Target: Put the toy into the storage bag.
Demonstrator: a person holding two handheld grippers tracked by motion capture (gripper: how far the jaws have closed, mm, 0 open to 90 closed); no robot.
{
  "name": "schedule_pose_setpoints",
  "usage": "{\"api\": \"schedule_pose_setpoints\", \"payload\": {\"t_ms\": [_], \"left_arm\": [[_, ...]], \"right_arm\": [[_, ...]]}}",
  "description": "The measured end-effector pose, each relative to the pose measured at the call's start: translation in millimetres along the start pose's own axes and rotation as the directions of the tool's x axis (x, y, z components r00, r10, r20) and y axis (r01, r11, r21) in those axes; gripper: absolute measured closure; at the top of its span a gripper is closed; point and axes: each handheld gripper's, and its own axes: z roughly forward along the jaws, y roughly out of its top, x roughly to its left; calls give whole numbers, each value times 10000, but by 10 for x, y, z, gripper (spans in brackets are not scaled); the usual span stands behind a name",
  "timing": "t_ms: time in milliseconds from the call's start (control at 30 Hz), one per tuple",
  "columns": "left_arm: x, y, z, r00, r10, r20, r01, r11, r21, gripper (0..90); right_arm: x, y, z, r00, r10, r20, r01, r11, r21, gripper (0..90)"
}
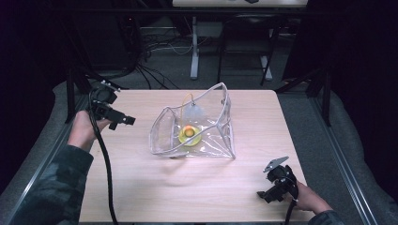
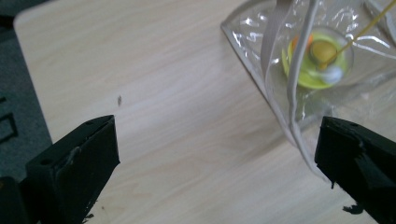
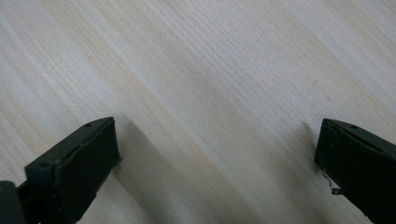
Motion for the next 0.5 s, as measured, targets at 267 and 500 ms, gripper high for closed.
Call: {"api": "schedule_pose_setpoints", "payload": {"t_ms": [267, 500], "left_arm": [[56, -452, 272, 9958, -856, 326, 852, 9963, 115, 1], [68, -767, 446, 9870, -1443, 701, 1444, 9895, 46, 2]], "right_arm": [[-1, 1, 1, 10000, -22, -14, 22, 10000, -3, 0], [0, 2, 1, 10000, -9, -25, 9, 10000, 2, 0]]}}
